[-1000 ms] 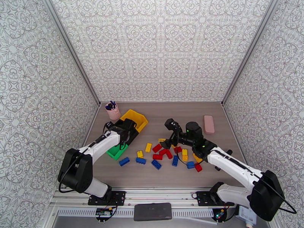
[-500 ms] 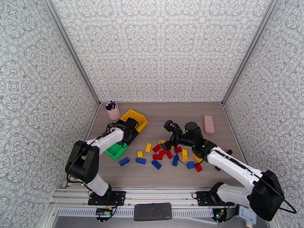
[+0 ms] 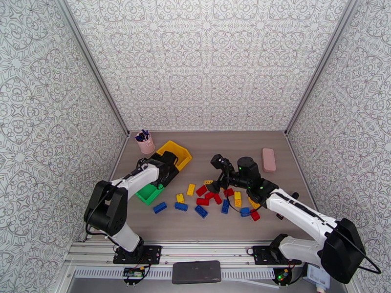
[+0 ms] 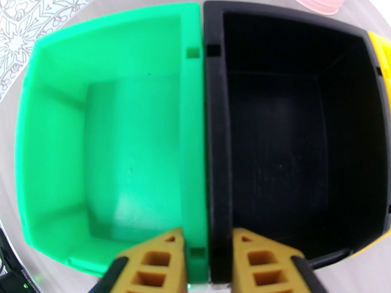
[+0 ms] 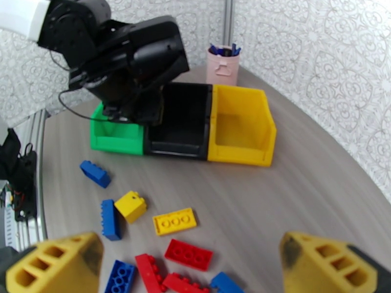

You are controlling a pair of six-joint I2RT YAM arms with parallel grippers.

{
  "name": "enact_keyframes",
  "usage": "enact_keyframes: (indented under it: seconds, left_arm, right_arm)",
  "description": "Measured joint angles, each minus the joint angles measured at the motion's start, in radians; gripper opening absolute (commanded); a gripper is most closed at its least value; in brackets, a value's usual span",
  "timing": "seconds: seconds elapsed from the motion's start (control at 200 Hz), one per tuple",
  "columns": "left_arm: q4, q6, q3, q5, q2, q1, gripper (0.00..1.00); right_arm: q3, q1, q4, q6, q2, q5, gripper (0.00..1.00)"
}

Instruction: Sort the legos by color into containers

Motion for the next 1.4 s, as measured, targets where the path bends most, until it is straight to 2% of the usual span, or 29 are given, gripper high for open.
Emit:
enact_keyframes:
  seconds: [0.22,0.31,0.45,0.68,0.845,1.195,1.4]
  left_arm:
    - [0.036,0.085,0.036,0.012,0.026,-0.045,0.04]
    - [0.090,0.155,0.039,0.036,0.037,-0.060,0.00]
    - [0.180,0.278,0.053,0.093,0.061,-0.074,0.00]
    - [0.275,0.470,0.201,0.192,0.193,-0.083,0.00]
    - [0.289,0.554,0.328,0.239,0.292,-0.116,0.00]
    - [0.297,0.587,0.537,0.305,0.446,-0.205,0.00]
    - [0.300,0.586,0.584,0.335,0.478,-0.224,0.02]
  right_arm:
    - [-0.001,0.000,0.031,0.024,0.026,0.002,0.99]
    - [-0.008,0.000,0.056,0.032,0.025,0.011,1.00]
    - [-0.029,0.000,0.080,0.042,0.025,0.036,1.00]
    - [-0.051,0.000,0.092,0.050,0.014,0.078,1.00]
    - [-0.081,0.000,0.110,0.067,-0.010,0.132,0.99]
    - [-0.142,0.001,0.127,0.085,-0.117,0.280,1.00]
    - [-0.159,0.001,0.128,0.094,-0.161,0.343,1.00]
